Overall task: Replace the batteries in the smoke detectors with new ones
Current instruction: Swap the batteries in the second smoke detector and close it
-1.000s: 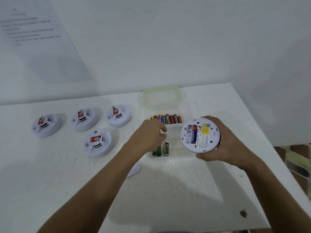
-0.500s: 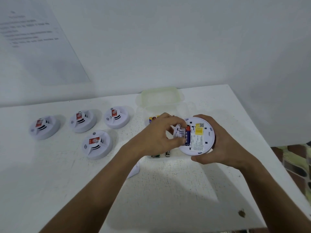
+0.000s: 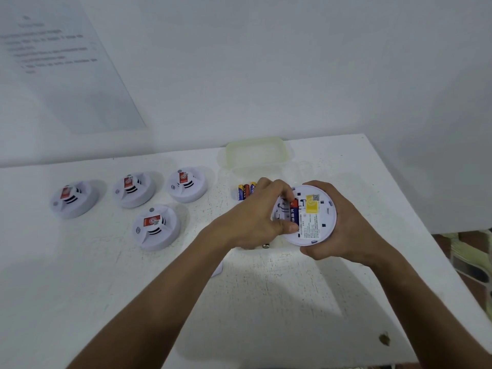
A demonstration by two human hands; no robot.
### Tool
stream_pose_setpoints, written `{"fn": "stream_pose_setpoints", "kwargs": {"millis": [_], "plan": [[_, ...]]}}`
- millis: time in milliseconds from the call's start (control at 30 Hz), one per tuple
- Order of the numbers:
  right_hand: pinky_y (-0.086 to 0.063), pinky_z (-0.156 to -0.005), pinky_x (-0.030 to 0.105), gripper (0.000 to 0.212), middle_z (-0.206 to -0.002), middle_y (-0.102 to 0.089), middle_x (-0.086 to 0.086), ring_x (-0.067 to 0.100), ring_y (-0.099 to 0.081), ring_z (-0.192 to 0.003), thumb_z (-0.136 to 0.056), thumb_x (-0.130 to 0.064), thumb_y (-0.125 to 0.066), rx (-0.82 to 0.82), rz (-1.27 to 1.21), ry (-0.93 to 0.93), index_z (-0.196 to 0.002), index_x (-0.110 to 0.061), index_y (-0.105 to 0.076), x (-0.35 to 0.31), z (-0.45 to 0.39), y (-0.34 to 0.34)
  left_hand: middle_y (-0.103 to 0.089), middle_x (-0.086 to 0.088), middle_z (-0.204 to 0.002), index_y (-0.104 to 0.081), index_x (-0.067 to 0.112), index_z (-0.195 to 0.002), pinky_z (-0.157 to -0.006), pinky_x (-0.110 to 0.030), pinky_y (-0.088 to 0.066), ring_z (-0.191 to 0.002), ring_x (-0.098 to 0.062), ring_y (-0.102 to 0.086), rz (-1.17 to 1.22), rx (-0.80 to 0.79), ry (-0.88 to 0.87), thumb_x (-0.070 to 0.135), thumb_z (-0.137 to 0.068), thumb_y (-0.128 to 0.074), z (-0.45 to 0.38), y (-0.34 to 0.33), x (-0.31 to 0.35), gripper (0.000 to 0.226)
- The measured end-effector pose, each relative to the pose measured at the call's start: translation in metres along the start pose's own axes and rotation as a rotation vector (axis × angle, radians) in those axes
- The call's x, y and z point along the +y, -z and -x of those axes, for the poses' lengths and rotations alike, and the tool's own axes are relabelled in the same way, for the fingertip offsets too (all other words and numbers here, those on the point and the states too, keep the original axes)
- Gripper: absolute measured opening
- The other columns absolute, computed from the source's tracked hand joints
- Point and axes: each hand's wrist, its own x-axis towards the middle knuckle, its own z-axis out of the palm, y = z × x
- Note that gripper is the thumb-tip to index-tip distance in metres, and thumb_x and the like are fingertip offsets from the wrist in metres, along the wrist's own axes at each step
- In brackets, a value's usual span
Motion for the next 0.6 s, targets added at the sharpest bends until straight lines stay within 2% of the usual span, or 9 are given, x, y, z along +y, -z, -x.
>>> {"fn": "stream_pose_setpoints", "kwargs": {"millis": [100, 167, 267, 333, 400, 467, 533, 600], "plan": [[-0.049, -0.087, 0.01, 0.084, -0.115, -0.06, -0.025, 0.004, -0.06, -0.108, -0.051, -0.04, -0.082, 0.014, 0.003, -0.022, -0.126, -0.032, -0.045, 0.006, 0.001, -0.002, -0.038, 0.003, -0.118, -0.045, 0.028, -0.105, -0.088, -0.025, -0.047, -0.108, -0.013, -0.046, -0.03, 0.043, -0.03, 0.024, -0.081, -0.076, -0.003, -0.001, 0.002, 0.04], [-0.048, -0.086, 0.008, 0.084, -0.115, -0.059, -0.031, 0.001, -0.06, -0.108, -0.05, -0.043, -0.082, 0.015, 0.012, -0.035, -0.125, -0.033, -0.045, 0.006, 0.002, -0.001, -0.041, 0.005, -0.117, -0.046, 0.028, -0.104, -0.083, -0.017, -0.043, -0.106, -0.01, -0.046, -0.033, 0.062, -0.04, 0.028, -0.081, -0.076, -0.003, -0.004, 0.003, 0.038], [-0.046, -0.088, 0.006, 0.083, -0.117, -0.057, -0.036, -0.004, -0.059, -0.108, -0.055, -0.046, -0.084, 0.016, 0.038, 0.001, -0.128, -0.044, -0.044, 0.0, 0.001, 0.003, -0.05, 0.004, -0.105, -0.05, 0.026, -0.097, -0.076, -0.016, -0.04, -0.093, -0.006, -0.048, -0.018, 0.213, -0.09, 0.03, -0.086, -0.07, -0.004, -0.009, 0.001, 0.023], [-0.046, -0.09, 0.008, 0.084, -0.118, -0.058, -0.028, 0.0, -0.06, -0.109, -0.057, -0.038, -0.082, 0.03, 0.04, 0.01, -0.131, -0.037, -0.044, -0.002, 0.0, 0.005, -0.059, 0.004, -0.092, -0.051, 0.023, -0.089, -0.072, -0.016, -0.044, -0.084, -0.007, -0.053, 0.051, 0.272, -0.105, 0.026, -0.089, -0.068, -0.004, -0.01, 0.0, 0.017], [-0.047, -0.09, 0.01, 0.084, -0.118, -0.059, -0.021, 0.004, -0.06, -0.11, -0.056, -0.033, -0.083, 0.034, 0.041, 0.005, -0.13, -0.024, -0.045, 0.001, 0.002, 0.008, -0.065, 0.005, -0.085, -0.054, 0.021, -0.089, -0.07, -0.018, -0.049, -0.078, -0.007, -0.06, 0.185, 0.294, -0.069, 0.021, -0.087, -0.069, -0.006, -0.01, -0.002, 0.015], [-0.048, -0.089, 0.012, 0.086, -0.117, -0.059, -0.016, 0.006, -0.061, -0.109, -0.054, -0.023, -0.088, 0.054, 0.061, -0.008, -0.13, -0.019, -0.047, 0.005, 0.005, 0.014, -0.068, 0.007, -0.084, -0.059, 0.022, -0.099, -0.07, -0.02, -0.05, -0.075, -0.006, -0.062, 0.291, 0.37, 0.004, 0.019, -0.087, -0.07, -0.008, -0.008, -0.006, 0.017], [-0.048, -0.087, 0.01, 0.088, -0.117, -0.059, -0.015, 0.004, -0.06, -0.108, -0.051, -0.016, -0.087, 0.094, 0.068, -0.021, -0.129, -0.017, -0.047, 0.008, 0.011, 0.022, -0.07, 0.01, -0.084, -0.064, 0.026, -0.101, -0.071, -0.022, -0.051, -0.073, -0.006, -0.063, 0.277, 0.46, 0.078, 0.02, -0.087, -0.069, -0.009, -0.006, -0.014, 0.016], [-0.047, -0.086, 0.009, 0.087, -0.116, -0.059, -0.017, 0.002, -0.06, -0.107, -0.05, -0.02, -0.086, 0.122, 0.061, -0.031, -0.128, -0.018, -0.048, 0.009, 0.017, 0.03, -0.07, 0.014, -0.085, -0.068, 0.029, -0.097, -0.072, -0.025, -0.055, -0.075, -0.01, -0.066, 0.186, 0.437, 0.156, 0.021, -0.087, -0.07, -0.01, -0.007, -0.025, 0.013]]}}
